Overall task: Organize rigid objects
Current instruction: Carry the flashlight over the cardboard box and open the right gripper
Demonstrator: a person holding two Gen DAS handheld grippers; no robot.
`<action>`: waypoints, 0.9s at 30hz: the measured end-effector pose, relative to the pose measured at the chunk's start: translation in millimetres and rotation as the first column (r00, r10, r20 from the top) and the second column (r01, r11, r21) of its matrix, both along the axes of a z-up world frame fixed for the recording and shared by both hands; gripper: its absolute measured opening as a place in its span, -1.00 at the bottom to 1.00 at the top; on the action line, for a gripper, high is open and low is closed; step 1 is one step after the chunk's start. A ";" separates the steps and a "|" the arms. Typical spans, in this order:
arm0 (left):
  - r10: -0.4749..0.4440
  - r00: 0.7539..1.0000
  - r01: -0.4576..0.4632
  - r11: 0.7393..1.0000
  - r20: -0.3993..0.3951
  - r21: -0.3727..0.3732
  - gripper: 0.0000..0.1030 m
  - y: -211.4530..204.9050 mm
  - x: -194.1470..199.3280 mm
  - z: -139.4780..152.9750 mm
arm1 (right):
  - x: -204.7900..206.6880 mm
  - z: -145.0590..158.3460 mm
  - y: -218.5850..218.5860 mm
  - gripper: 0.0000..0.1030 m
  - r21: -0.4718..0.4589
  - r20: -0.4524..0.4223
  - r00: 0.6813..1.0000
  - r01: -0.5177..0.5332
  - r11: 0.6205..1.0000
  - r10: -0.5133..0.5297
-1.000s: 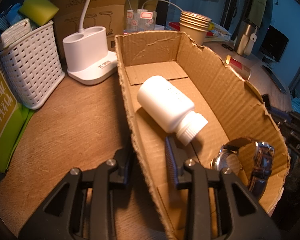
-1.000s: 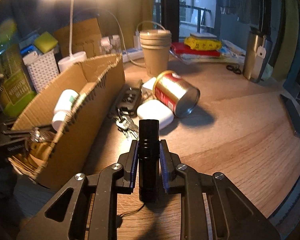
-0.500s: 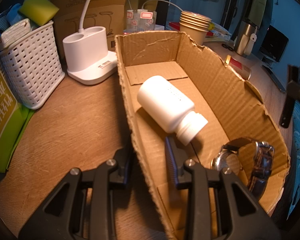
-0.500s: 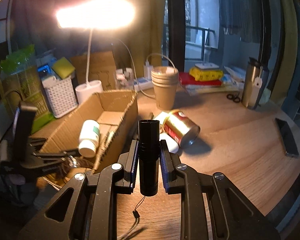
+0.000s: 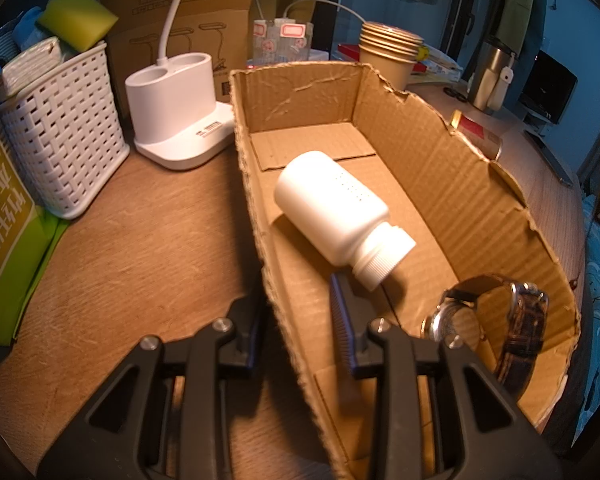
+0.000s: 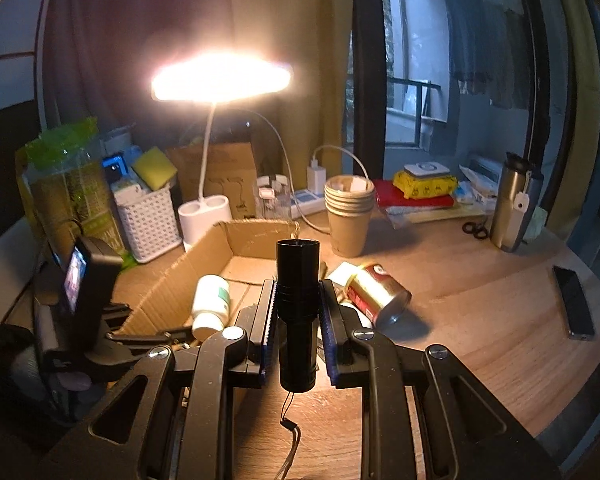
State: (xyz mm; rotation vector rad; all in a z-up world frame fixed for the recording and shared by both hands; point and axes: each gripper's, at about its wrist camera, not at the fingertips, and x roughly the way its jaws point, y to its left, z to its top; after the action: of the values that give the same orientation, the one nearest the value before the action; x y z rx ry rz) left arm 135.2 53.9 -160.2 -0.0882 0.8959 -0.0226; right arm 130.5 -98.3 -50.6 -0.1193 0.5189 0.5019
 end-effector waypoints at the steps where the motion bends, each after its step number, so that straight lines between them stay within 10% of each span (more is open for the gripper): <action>1: 0.000 1.000 0.000 1.000 0.000 0.000 -0.38 0.0 0.0 0.0 | -1.5 2.8 0.8 -0.57 0.004 0.007 1.000 -0.005 1.000 0.005; 27: 0.000 1.000 0.000 1.000 0.000 -0.001 -0.38 0.1 0.0 0.0 | -0.5 8.5 54.6 -0.57 0.029 0.002 0.985 -0.173 0.984 0.173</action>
State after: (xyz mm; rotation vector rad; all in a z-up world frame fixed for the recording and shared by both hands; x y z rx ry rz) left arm 135.1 54.0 -160.2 -0.0888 0.8961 -0.0227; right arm 130.0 -43.7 -42.1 -0.1370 0.5036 0.6792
